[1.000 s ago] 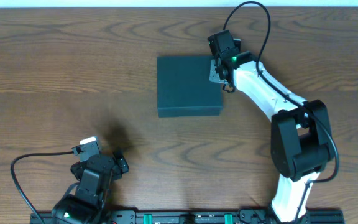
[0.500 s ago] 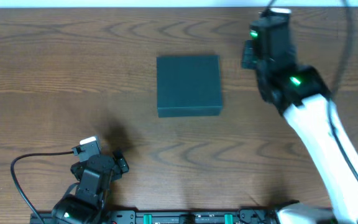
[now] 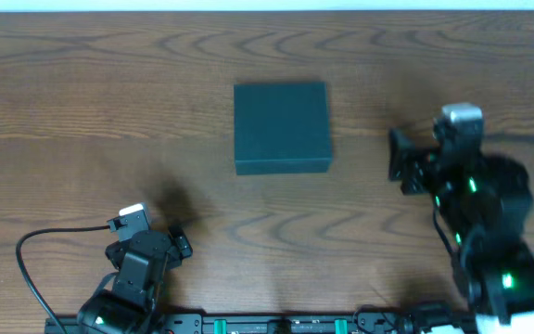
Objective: Pack container
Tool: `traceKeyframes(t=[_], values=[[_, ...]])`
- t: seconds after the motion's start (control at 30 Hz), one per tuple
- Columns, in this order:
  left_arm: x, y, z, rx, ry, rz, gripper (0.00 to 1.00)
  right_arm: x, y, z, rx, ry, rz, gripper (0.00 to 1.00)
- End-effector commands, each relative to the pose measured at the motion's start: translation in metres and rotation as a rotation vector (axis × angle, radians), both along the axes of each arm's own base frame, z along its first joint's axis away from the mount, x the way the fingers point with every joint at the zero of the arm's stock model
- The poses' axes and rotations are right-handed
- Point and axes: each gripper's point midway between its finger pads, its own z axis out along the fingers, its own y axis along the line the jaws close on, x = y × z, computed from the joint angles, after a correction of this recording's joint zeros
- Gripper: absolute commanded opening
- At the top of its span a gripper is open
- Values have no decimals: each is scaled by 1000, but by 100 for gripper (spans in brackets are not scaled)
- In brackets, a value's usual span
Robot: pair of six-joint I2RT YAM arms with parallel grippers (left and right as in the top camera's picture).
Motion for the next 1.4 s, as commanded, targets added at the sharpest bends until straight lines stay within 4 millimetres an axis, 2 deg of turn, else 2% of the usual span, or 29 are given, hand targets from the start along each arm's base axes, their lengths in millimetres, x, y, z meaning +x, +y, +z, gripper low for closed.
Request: traceKeyframes(t=[0.0,0.1,0.2,0.3,0.5,0.6,0.73,0.87,1.37], values=[[1,4,1,4,-8,22,95,-16,-4,-6,8,-79,34,99],[1,4,1,4,-8,22,95,-27,-23,-5,67,-188,-50,99],[1,4,1,4,-8,22,95,-35,-28,-11,70,-248,-72,99],[1,4,1,4,-8,22,95,-38,-28,-28,69,-253,-72,99],[1,4,1,4,-8,22,95,-29,-32,-65,66,-262,-87,99],[1,4,1,4,-8,22,95,-27,-31,-64,96,-321,-88,99],[1,4,1,4,-8,22,95,-30,-35,-50,101,-432,-105,99],[1,4,1,4,-8,22,95,-36,-40,-49,99,-479,-135,99],[1,4,1,4,-8,22,95,-42,-38,-71,180,-486,-127,99]])
